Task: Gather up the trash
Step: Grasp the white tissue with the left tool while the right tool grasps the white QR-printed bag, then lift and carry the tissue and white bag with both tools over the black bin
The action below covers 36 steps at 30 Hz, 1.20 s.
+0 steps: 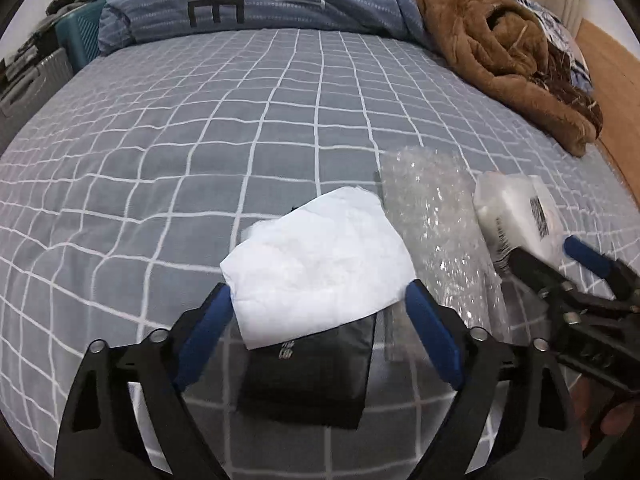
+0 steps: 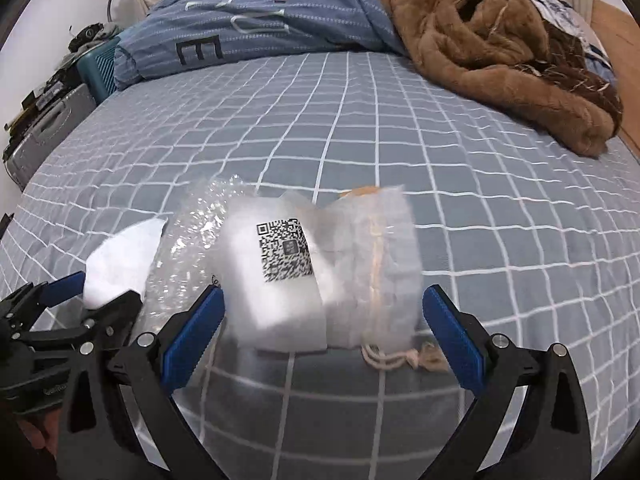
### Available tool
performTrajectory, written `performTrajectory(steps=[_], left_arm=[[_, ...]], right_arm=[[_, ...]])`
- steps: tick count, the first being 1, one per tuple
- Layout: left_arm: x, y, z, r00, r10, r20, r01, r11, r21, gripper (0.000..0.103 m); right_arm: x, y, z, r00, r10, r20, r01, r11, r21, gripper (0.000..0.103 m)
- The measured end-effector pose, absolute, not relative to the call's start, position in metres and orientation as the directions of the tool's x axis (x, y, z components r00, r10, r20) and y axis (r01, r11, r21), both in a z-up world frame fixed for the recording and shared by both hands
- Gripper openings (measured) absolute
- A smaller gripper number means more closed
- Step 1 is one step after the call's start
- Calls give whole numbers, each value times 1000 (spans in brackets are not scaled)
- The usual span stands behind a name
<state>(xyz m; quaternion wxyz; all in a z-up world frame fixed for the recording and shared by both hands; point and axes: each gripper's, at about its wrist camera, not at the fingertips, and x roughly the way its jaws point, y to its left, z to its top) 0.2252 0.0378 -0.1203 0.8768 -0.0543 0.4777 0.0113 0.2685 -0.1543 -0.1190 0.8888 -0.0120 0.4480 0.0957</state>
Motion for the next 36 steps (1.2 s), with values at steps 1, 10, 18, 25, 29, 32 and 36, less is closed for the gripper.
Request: performTrajectory(steps=[1, 10, 18, 25, 29, 32, 36], left_arm=[[227, 40, -120, 545, -33, -838, -85, 992, -94, 78], [228, 40, -123, 540, 2, -842, -105, 992, -66, 21], [222, 46, -110, 565, -28, -825, -87, 992, -94, 8], [222, 48, -100, 579, -26, -815, -88, 992, -94, 8], [219, 55, -94, 592, -19, -806, -101, 990, -97, 9], [218, 57, -95, 589, -12, -808, -98, 991, -86, 10], [214, 61, -93, 592, -5, -806, -103, 991, -82, 10]], right_arm=[[268, -153, -119, 588, 163, -792, -184, 981, 66, 95], [272, -146, -122, 563, 192, -804, -231, 970, 70, 66], [271, -147, -118, 561, 192, -805, -251, 966, 56, 40], [267, -151, -107, 572, 183, -800, -238, 970, 52, 40], [265, -152, -102, 574, 184, -798, -240, 969, 51, 40], [262, -151, -100, 575, 182, -798, -245, 969, 45, 40], [261, -151, -100, 576, 174, -799, -246, 969, 34, 40]])
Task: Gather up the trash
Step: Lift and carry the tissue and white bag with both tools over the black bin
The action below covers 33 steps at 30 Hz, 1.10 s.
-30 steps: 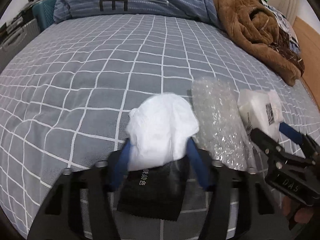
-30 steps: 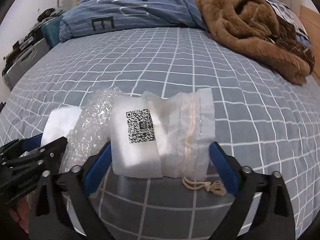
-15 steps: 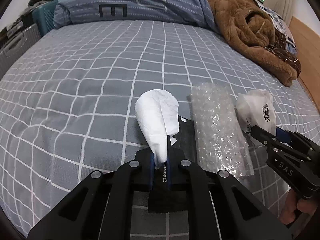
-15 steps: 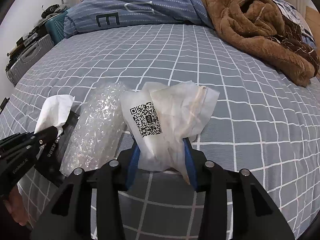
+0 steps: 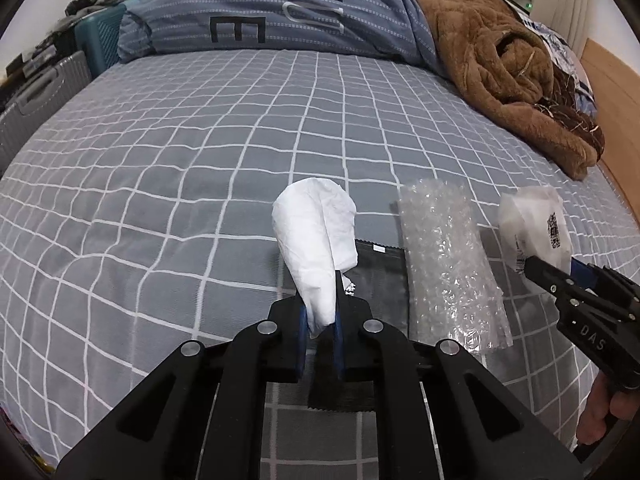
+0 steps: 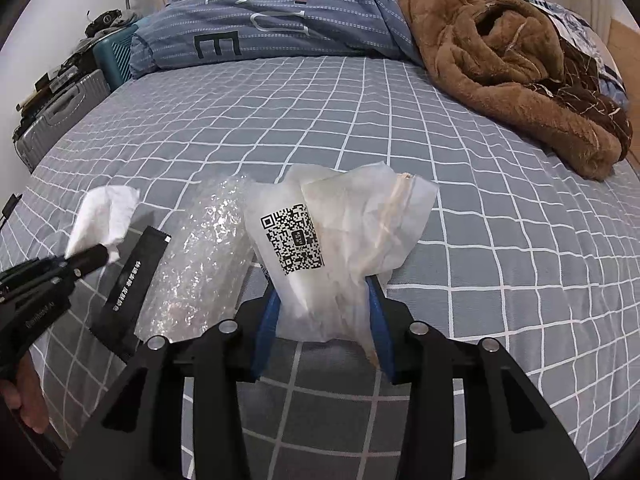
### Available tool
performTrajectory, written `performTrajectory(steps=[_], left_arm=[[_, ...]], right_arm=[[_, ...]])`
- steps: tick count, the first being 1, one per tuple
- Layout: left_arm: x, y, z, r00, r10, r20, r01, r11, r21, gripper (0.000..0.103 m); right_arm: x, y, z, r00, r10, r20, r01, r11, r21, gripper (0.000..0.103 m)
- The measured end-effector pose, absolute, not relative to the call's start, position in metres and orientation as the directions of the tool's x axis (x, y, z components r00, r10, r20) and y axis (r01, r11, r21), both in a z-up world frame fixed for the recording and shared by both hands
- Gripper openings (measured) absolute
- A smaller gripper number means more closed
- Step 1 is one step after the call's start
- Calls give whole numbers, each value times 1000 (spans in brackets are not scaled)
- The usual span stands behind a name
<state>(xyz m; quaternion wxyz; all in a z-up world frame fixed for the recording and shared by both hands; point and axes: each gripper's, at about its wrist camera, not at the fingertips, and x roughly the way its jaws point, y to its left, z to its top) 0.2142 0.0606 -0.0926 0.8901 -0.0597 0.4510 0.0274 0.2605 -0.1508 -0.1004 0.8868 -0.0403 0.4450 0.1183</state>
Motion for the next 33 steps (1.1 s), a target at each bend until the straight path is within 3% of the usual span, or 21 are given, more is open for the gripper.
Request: performTrajectory(steps=[21, 33], left_arm=[[188, 42, -55, 602, -49, -797, -45, 994, -96, 9], [148, 25, -41, 634, -56, -771, -13, 996, -83, 9]], right_arm=[[224, -146, -64, 632, 126, -764, -237, 971, -36, 40], [182, -163, -46, 651, 133, -747, -197, 980, 2, 40]])
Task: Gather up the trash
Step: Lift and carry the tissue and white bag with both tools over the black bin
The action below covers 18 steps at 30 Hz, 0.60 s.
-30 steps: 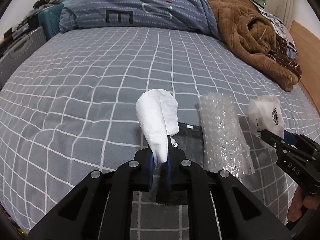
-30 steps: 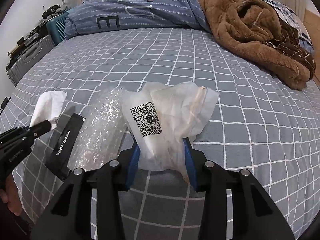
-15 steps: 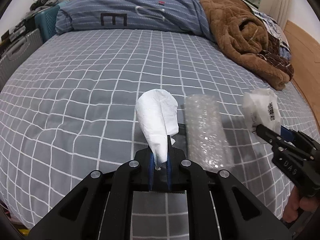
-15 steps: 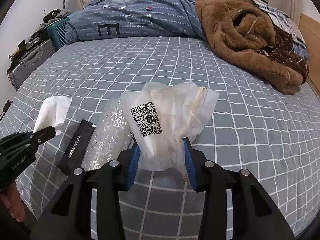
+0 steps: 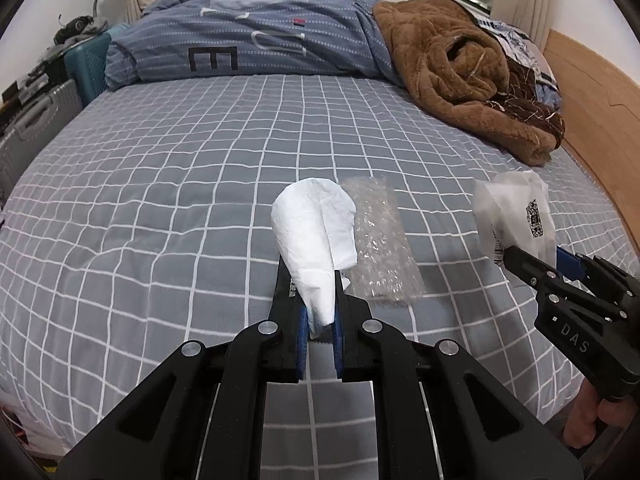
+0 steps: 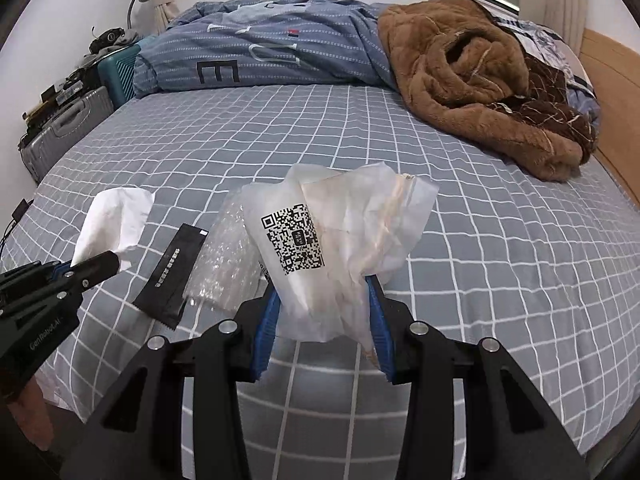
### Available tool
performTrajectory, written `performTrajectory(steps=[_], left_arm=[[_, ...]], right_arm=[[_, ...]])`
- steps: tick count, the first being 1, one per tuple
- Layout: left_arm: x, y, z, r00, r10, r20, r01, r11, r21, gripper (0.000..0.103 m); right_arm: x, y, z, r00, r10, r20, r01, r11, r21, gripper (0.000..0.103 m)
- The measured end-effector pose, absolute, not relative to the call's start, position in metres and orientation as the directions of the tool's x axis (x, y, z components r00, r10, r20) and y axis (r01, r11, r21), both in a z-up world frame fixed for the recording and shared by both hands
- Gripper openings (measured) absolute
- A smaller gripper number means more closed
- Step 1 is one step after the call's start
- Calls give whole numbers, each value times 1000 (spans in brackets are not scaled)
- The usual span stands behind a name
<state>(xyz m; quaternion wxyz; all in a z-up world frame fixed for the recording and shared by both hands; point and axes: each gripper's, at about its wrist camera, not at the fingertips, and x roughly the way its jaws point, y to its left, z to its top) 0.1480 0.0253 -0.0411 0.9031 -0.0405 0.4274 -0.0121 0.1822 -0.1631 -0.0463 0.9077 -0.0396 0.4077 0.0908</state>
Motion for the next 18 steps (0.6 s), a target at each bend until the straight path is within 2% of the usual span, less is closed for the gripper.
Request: performTrajectory(steps=[18], left_arm=[[90, 22, -21, 652, -60, -755, -2, 997, -80, 9]], right_arm=[[134, -174, -18, 686, 126, -716, -173, 985, 8, 40]])
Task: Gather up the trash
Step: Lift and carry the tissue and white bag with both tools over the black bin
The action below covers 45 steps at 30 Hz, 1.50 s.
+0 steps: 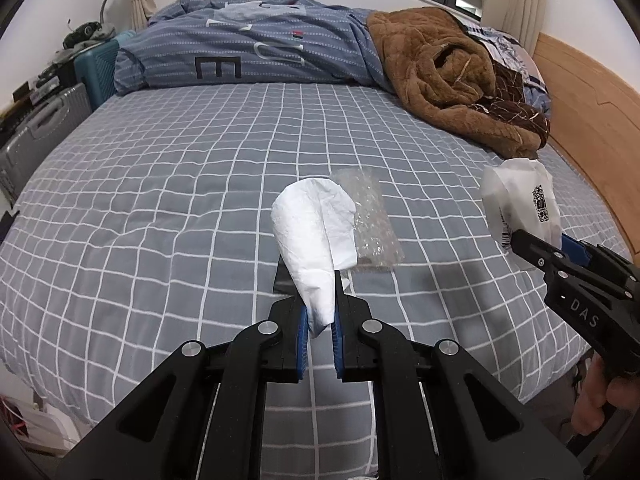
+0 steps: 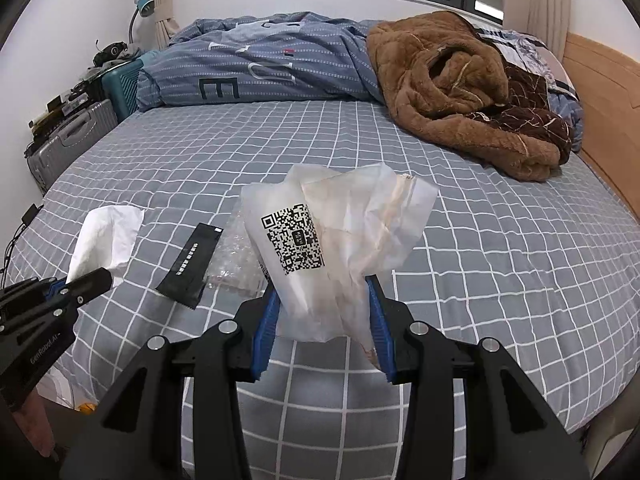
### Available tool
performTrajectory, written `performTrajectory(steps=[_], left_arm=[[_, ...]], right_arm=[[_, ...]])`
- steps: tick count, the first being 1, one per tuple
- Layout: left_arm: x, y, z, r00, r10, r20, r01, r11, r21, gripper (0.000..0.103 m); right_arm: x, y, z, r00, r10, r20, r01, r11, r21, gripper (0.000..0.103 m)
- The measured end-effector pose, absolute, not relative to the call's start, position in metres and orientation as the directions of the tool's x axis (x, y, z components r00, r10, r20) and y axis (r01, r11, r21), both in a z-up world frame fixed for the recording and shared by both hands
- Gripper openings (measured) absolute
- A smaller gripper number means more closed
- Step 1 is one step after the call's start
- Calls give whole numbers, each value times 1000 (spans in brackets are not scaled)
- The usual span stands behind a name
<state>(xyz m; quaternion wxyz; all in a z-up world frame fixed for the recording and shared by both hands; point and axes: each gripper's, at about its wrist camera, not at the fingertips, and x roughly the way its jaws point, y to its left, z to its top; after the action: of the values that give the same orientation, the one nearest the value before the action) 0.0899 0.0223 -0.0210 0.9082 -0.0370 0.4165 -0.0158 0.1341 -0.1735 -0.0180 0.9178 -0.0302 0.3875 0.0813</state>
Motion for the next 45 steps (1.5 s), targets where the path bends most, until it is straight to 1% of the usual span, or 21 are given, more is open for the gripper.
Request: performTrajectory(steps=[14, 27, 35, 45], left_arm=[[62, 19, -13, 656, -65, -752, 4, 997, -82, 9], [16, 11, -5, 660, -74, -748, 19, 996, -81, 9], [-18, 2, -11, 651, -108, -751, 31, 993, -117, 9], [-50, 0, -20, 642, -117, -758, 25, 991, -131, 9]], right_arm=[[97, -172, -2, 703, 138, -698, -182, 983, 11, 40], [54, -178, 6, 708, 145, -692, -187, 982, 14, 40], [26, -177, 5, 699, 157, -698, -196, 980, 24, 40], [-12, -172, 2, 694, 160, -702, -206, 978, 20, 40]])
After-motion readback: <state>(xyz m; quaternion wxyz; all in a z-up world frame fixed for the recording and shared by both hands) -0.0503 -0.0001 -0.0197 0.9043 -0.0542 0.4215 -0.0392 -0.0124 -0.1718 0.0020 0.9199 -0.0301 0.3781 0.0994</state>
